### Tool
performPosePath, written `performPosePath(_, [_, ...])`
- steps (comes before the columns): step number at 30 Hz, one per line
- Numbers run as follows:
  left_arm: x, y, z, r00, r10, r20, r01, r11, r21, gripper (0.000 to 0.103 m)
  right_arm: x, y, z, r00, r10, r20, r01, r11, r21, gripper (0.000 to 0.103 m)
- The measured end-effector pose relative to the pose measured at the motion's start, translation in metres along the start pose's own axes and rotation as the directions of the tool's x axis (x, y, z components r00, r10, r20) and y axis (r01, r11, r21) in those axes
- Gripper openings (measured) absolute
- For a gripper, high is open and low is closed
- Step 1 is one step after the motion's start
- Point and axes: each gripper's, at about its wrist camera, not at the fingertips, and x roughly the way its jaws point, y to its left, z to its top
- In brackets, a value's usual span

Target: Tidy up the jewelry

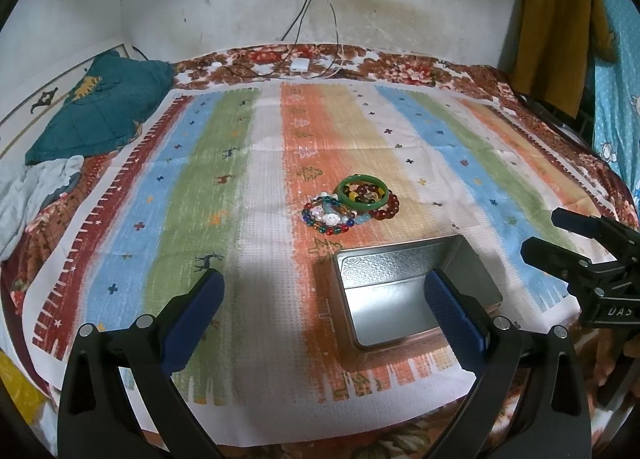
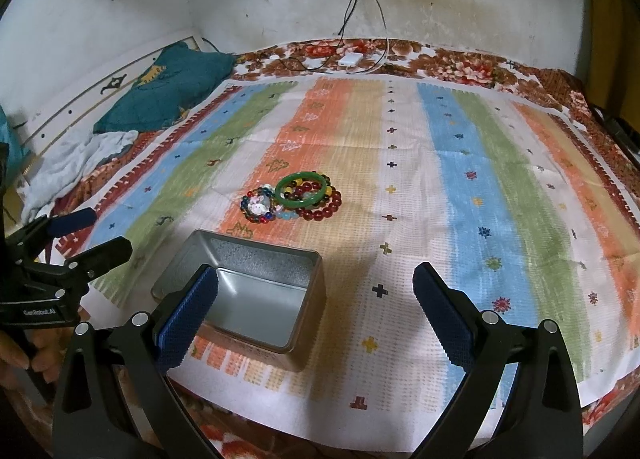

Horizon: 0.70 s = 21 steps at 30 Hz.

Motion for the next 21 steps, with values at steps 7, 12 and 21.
performPosePath(7, [0.005,-0.001,0.006,1.0,0.005,-0.02,-0.005,1.0,0.01,0.097,0.008,0.008,0.006,1.0,0.007,-0.013,-0.007,1.0,0.001,0.099])
performPosePath(12, [0.018,-0.002,0.015,0.999,0.018,-0.046,-0.017,1.0,0.023,0.097,0.013,0.005,0.016,1.0,0.008,-0.02,-0.009,1.0,-0.008,0.099])
performPosePath(21, [0.039,0.006,0.029,0.996,0.02,-0.092,-0.017,0.999,0.035,0.097,0.034,-0.001,0.038,0.998,0.017,-0.062,-0.018,1.0,-0.008,0.099])
